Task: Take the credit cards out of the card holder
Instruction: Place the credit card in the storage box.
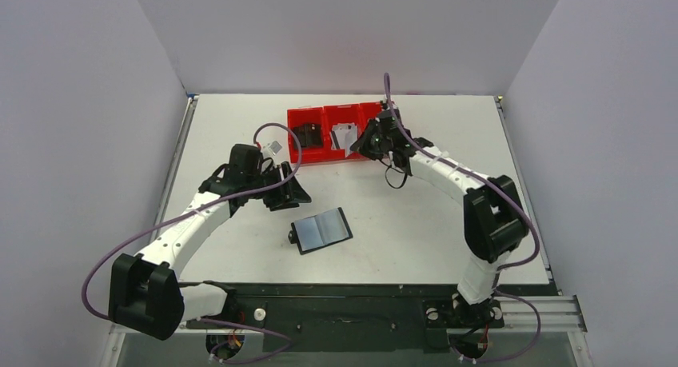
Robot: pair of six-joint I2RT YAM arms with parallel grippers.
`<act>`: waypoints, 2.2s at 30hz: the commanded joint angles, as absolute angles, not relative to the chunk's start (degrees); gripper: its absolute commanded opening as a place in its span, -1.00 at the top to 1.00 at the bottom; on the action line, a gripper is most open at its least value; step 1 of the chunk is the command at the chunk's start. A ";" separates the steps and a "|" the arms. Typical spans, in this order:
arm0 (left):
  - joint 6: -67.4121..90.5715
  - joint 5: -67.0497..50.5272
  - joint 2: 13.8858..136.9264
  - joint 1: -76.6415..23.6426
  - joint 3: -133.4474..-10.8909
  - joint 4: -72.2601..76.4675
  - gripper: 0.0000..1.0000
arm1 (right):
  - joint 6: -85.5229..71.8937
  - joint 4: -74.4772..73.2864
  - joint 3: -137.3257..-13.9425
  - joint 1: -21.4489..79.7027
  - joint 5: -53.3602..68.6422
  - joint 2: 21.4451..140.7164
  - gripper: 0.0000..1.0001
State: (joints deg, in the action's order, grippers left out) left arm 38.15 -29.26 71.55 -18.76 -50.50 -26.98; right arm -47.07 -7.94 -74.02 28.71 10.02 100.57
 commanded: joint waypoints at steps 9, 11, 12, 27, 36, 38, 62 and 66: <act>35.17 -30.91 70.49 -18.81 -54.07 -28.47 0.01 | -43.64 -10.95 -98.24 25.62 13.18 120.43 1.00; 35.14 -31.26 70.91 -18.81 -54.38 -28.36 0.01 | -44.46 -11.78 -101.43 25.55 13.07 123.46 1.00; 35.11 -31.46 71.05 -18.81 -54.53 -28.31 0.01 | -44.82 -11.96 -103.38 25.56 13.09 125.41 1.00; 34.13 -33.01 71.25 -18.81 -54.88 -28.30 0.01 | -47.61 -18.91 -115.12 25.28 10.16 135.17 0.72; 34.01 -32.90 71.47 -18.81 -55.32 -28.16 0.01 | -49.10 -19.56 -112.33 24.95 10.06 130.16 0.04; 33.94 -32.81 71.50 -18.81 -55.43 -28.21 0.01 | -49.41 -19.52 -110.75 24.77 9.85 128.31 0.02; 38.88 -26.79 71.19 -20.06 -50.56 -24.70 0.00 | -44.17 -21.53 -74.39 35.02 2.13 93.74 -0.20; 40.31 -23.69 71.74 -21.72 -48.73 -23.35 0.00 | -44.96 -20.99 -68.44 37.42 0.37 89.47 -0.20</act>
State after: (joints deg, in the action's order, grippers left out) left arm 38.59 -27.18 71.48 -20.16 -49.80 -26.92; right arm -45.41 -21.76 -72.20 36.10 4.29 94.61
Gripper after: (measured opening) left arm 0.497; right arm 0.599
